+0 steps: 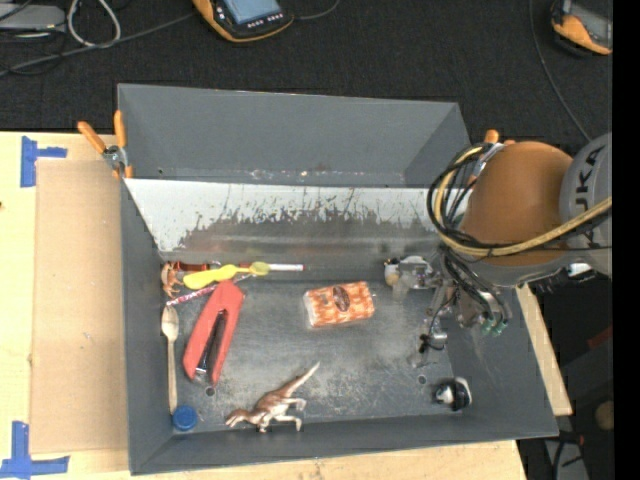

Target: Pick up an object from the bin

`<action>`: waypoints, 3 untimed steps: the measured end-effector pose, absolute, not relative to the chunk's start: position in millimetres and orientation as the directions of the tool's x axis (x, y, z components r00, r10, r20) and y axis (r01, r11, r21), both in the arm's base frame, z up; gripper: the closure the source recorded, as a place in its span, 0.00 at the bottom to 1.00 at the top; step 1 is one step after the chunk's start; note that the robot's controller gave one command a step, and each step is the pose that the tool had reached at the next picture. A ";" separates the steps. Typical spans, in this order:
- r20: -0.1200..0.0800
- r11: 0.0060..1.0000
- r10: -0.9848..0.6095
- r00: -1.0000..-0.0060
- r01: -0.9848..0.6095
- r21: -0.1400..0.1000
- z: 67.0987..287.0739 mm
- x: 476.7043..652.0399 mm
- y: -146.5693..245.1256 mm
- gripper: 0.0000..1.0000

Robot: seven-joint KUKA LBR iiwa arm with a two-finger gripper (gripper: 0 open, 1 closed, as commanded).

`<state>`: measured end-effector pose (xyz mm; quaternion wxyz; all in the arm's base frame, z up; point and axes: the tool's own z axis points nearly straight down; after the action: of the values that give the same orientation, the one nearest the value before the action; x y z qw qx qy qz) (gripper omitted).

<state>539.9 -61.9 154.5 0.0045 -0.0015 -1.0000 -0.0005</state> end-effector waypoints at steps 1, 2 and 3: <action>0.002 1.000 0.001 -1.000 0.001 0.000 159.1 541.5 -61.5 0.00; -0.003 0.997 -0.074 -0.997 -0.074 0.001 72.5 596.6 14.9 0.00; -0.007 0.999 -0.041 -0.999 -0.041 -0.002 123.1 590.3 13.5 0.00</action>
Offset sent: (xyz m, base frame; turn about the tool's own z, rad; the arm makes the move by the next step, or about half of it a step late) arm 0.0552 0.0774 -0.0845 -0.0772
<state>590.3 13.5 123.1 -0.0036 0.0207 -0.9998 0.0009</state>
